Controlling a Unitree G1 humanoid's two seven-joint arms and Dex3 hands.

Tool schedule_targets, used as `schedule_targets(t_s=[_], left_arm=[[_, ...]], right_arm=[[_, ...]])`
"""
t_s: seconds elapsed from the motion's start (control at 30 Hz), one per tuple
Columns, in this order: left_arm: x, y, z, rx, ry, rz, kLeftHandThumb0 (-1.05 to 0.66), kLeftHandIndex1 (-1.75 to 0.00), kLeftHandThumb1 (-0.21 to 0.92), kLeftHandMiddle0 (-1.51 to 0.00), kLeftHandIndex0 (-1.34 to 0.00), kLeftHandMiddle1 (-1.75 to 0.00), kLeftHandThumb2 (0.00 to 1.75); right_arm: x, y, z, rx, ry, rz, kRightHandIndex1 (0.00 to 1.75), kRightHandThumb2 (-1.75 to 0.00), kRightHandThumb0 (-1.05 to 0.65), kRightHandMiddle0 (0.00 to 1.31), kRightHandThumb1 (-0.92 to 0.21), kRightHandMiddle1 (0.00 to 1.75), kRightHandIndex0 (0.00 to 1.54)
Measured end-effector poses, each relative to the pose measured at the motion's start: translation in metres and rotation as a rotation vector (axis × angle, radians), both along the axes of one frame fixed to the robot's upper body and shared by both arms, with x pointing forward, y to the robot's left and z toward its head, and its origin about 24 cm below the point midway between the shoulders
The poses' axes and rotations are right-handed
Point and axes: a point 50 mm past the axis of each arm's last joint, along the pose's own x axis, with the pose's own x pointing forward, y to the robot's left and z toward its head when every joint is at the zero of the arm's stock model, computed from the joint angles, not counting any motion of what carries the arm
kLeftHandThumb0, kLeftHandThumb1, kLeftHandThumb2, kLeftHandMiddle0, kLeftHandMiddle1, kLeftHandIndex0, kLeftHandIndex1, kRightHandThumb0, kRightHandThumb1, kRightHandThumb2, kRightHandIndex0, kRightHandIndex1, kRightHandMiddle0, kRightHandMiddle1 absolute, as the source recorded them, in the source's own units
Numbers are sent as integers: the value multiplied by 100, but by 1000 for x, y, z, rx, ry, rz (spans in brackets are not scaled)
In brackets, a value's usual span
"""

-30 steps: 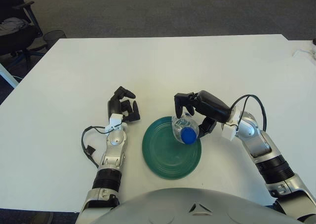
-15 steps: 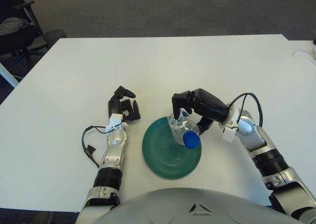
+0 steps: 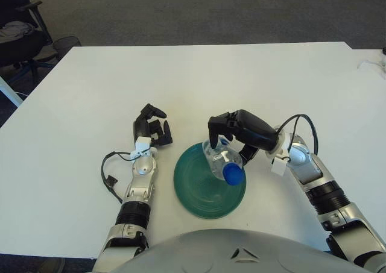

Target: Put the bottle into the plate.

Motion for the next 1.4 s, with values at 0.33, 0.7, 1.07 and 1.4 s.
schedule_targets(t_s=[0.33,0.7,1.07,1.4], left_arm=[[2,-1,-1,1,-5,-7,-54,-175,15,-129,-75,-175,152],[5,-2,0,2,-4,-12,-53,-175,16,-127,-74,-175,151],[7,-3,0,29,-5,-18,-53,-175,17,-128,-73,-175,149],[8,-4,2,47,2,-23,-54,-175,15,-132,-75,-175,152]], right_arm=[[-1,2,-1,17,3,33,175,-152,-1,62,-11,163,74],[1,5,-1,57,-53,89,119,-56,-29,18,-89,174,26],[2,4,-2,-95,-192,75,29,-67,-65,0,-91,65,1],[2,-1,-5,-213,-249,62,1,-79,-78,0,-92,29,0]])
